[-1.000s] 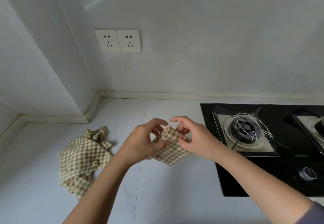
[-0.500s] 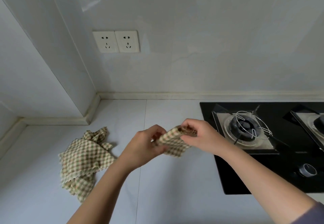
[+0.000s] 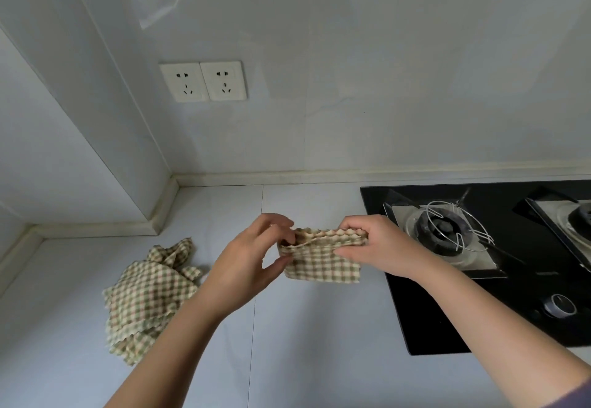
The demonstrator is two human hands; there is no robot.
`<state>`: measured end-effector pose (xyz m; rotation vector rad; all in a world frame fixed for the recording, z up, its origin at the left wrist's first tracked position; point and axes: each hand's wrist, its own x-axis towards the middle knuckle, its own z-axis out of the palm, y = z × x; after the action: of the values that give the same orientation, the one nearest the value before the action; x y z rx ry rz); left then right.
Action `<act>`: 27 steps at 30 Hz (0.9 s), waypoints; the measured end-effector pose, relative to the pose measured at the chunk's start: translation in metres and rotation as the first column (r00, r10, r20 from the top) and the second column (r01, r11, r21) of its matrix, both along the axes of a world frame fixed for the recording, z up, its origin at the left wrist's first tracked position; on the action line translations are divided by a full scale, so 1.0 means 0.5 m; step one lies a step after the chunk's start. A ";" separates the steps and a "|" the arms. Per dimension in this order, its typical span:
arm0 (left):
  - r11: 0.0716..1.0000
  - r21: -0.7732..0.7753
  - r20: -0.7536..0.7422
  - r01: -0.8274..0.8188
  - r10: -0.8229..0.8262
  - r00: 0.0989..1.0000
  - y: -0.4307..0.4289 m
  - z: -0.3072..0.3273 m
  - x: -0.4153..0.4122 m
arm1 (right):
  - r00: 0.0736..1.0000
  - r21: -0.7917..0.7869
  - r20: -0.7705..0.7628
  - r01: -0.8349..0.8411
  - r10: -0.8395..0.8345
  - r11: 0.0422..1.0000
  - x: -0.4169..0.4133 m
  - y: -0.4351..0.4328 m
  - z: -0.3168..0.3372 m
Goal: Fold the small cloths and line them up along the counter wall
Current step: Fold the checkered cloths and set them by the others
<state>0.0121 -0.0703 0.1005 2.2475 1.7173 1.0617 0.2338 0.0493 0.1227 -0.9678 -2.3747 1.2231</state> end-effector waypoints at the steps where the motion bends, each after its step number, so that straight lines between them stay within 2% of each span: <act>1: 1.000 -0.013 -0.058 0.016 -0.016 0.998 0.003 0.003 -0.007 | 1.000 0.001 -0.002 0.000 0.000 1.000 0.000 0.001 0.001; 6: 0.979 -0.172 -0.252 0.107 -0.149 0.956 0.018 0.024 -0.020 | 0.999 0.005 0.012 -0.033 0.033 0.999 -0.005 0.002 -0.002; 11: 0.899 -0.393 -0.278 0.194 -0.317 0.907 0.051 0.035 -0.011 | 0.995 0.017 -0.084 -0.057 0.058 0.998 -0.016 -0.004 0.001; 14: 0.831 -0.521 -0.157 0.193 -0.316 0.936 0.058 0.030 -0.026 | 0.995 0.099 -0.098 0.016 -0.006 0.995 -0.011 0.004 -0.006; 17: 0.786 -0.561 0.053 0.258 -0.278 0.959 0.061 0.033 -0.026 | 0.995 0.150 -0.099 0.034 -0.020 0.988 -0.012 -0.003 -0.020; 21: 0.665 -0.639 0.328 0.388 -0.221 0.918 0.071 0.047 -0.012 | 0.992 0.115 -0.124 0.043 -0.029 0.992 -0.023 -0.005 -0.022; 24: 0.513 -0.753 0.351 0.412 -0.217 0.911 0.077 0.052 -0.020 | 0.993 0.086 -0.113 0.036 -0.026 0.996 -0.024 0.007 -0.018; 27: 0.414 -0.831 0.318 0.372 -0.196 0.928 0.083 0.055 -0.020 | 0.994 0.063 -0.108 0.036 -0.029 0.997 -0.024 0.011 -0.011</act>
<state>0.0023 -0.0287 0.1279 1.5608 1.2449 0.1316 0.2220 0.0546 0.1170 -0.8941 -2.2920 1.1484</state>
